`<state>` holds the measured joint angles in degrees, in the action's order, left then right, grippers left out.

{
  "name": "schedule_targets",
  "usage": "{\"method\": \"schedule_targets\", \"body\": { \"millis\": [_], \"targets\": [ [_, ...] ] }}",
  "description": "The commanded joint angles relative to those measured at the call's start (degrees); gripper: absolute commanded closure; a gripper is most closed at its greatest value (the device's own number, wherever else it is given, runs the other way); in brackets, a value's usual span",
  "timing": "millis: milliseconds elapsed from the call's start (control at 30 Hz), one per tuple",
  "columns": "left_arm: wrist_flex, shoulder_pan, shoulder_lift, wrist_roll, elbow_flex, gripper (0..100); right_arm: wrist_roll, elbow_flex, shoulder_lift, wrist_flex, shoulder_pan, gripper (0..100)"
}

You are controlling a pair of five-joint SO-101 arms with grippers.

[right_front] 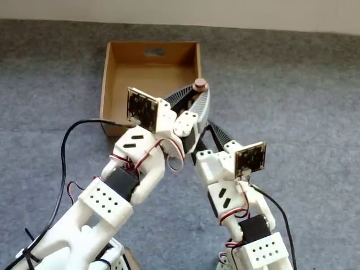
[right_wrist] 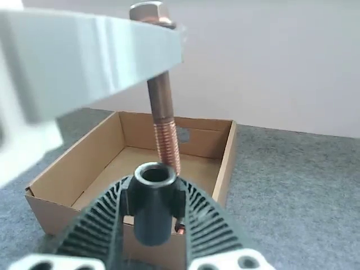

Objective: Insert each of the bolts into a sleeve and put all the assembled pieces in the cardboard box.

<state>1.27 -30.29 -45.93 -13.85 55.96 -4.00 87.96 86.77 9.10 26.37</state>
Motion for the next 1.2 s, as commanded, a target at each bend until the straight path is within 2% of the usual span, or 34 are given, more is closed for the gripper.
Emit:
{"method": "schedule_targets", "body": {
  "millis": [0, 133, 600, 767, 933, 1167],
  "targets": [
    [-1.4, -1.2, -4.0, -0.1, -2.2, 99, 0.1, -0.7, 0.9, -1.3, 0.1, 99.2],
    [-4.0, -1.2, -8.9, -0.1, -2.0, 99, 0.1, -0.7, 0.9, -1.3, 0.1, 99.2],
    [-4.3, -2.3, -9.1, -0.1, -1.7, 99, 0.1, -0.7, 0.9, -1.3, 0.1, 99.2],
    [-9.8, -2.9, -9.5, 0.1, -2.2, 99, 0.1, -0.6, 0.9, -1.1, 0.1, 99.2],
    [-11.0, -2.8, -9.3, 5.5, -2.1, 99, 0.1, -0.6, 0.9, -1.1, 0.1, 99.2],
    [-11.0, -2.6, -9.3, 6.0, -2.1, 99, 0.1, -0.6, 0.9, -1.1, 0.1, 99.2]
  ]
}}
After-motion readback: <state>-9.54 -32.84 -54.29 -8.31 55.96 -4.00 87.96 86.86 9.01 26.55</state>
